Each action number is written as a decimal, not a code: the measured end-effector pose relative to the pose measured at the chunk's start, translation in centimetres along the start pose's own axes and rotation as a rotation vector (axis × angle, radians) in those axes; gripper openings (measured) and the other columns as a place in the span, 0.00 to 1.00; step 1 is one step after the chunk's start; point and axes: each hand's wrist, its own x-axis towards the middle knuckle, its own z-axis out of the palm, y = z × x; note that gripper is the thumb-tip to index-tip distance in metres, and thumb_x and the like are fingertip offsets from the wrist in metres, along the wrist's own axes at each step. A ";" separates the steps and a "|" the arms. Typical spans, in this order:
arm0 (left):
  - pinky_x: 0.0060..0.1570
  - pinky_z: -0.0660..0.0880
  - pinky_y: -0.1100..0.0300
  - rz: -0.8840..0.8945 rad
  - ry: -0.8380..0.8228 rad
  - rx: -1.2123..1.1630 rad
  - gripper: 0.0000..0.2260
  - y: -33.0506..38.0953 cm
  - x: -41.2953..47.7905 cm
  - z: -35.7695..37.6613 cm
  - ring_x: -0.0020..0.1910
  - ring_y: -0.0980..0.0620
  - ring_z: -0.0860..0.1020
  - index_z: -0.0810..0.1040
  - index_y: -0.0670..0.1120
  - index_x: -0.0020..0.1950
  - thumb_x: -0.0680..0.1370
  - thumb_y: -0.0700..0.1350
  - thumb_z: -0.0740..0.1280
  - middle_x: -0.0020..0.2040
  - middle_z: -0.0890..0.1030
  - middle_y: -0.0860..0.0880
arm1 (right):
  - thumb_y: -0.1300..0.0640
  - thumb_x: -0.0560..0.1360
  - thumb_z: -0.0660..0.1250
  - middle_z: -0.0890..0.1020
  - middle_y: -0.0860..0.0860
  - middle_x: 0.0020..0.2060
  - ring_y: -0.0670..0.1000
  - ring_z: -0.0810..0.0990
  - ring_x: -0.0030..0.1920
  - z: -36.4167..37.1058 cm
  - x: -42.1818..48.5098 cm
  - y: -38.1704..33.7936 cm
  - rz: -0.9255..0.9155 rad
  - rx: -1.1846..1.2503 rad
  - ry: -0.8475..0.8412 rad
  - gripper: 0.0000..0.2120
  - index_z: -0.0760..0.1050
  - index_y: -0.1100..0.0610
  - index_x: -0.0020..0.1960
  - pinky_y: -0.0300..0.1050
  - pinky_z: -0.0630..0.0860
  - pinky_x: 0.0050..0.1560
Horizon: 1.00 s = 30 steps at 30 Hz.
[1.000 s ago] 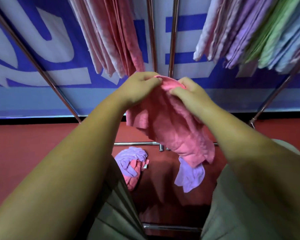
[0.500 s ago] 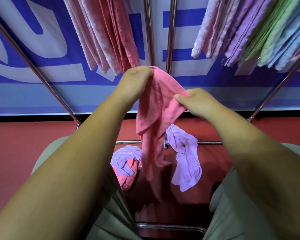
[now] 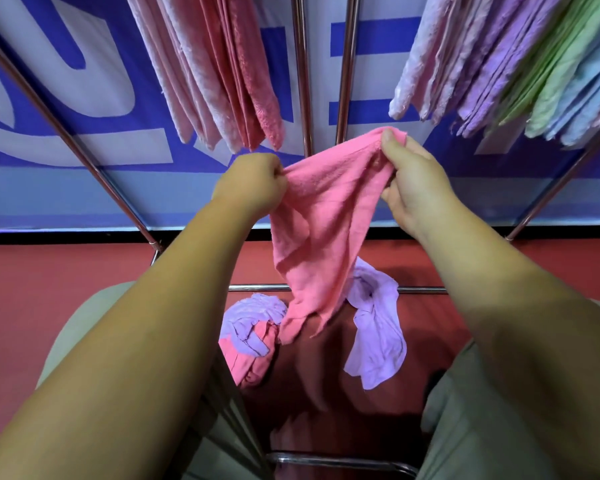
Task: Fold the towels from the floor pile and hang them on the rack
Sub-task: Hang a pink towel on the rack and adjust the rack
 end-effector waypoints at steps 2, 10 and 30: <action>0.47 0.77 0.51 0.011 -0.065 0.103 0.06 -0.2 -0.2 0.5 0.49 0.42 0.77 0.79 0.50 0.47 0.79 0.44 0.63 0.48 0.80 0.47 | 0.58 0.84 0.67 0.87 0.55 0.45 0.51 0.86 0.46 0.3 0.1 -0.2 -0.014 0.064 0.017 0.07 0.82 0.60 0.57 0.51 0.83 0.58; 0.47 0.70 0.55 0.093 -0.407 0.127 0.10 0.3 -0.6 1.7 0.50 0.41 0.77 0.74 0.48 0.47 0.75 0.33 0.62 0.46 0.78 0.48 | 0.59 0.82 0.70 0.88 0.61 0.46 0.58 0.89 0.48 -0.3 1.0 -0.8 0.108 0.224 0.180 0.08 0.83 0.64 0.54 0.58 0.85 0.52; 0.52 0.86 0.40 -0.279 -0.327 -0.417 0.14 -1.6 -0.1 1.9 0.39 0.44 0.80 0.83 0.37 0.47 0.79 0.49 0.77 0.40 0.81 0.41 | 0.57 0.79 0.70 0.85 0.55 0.43 0.53 0.84 0.41 -2.1 3.4 0.3 0.090 0.003 0.418 0.06 0.83 0.60 0.48 0.51 0.82 0.44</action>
